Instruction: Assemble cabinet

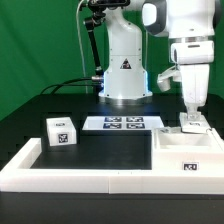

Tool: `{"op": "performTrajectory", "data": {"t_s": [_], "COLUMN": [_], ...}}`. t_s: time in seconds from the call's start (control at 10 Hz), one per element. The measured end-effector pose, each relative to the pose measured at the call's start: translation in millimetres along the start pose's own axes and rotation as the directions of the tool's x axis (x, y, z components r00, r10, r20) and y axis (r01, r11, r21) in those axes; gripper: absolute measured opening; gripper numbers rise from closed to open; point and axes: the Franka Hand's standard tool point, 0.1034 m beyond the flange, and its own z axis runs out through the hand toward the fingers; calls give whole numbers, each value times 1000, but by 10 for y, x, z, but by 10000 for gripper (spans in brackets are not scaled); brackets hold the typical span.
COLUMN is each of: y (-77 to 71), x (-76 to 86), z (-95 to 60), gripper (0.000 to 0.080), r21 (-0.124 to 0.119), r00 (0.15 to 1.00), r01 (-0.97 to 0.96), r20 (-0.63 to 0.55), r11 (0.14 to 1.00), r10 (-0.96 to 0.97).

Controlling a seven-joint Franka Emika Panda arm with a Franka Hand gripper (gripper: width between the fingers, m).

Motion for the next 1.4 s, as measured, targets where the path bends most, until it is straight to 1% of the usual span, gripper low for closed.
{"op": "performTrajectory", "data": {"t_s": [0.4, 0.5, 0.7, 0.8, 0.9, 1.1, 1.4], "y": [10, 98, 238, 297, 324, 453, 564], "x": [-13, -29, 8, 13, 6, 7, 10], "z": [3, -22, 1, 20, 38, 42, 39], "gripper": [70, 70, 70, 70, 70, 70, 70], "r21": [5, 9, 7, 10, 8, -3, -18], "r00": [1000, 1000, 1000, 1000, 1000, 1000, 1000], "r01": [5, 6, 0, -5, -9, -15, -9], "r20": [3, 9, 5, 4, 1, -6, -15], "r11": [1000, 1000, 1000, 1000, 1000, 1000, 1000], "r10": [-5, -6, 0, 5, 9, 15, 9]}}
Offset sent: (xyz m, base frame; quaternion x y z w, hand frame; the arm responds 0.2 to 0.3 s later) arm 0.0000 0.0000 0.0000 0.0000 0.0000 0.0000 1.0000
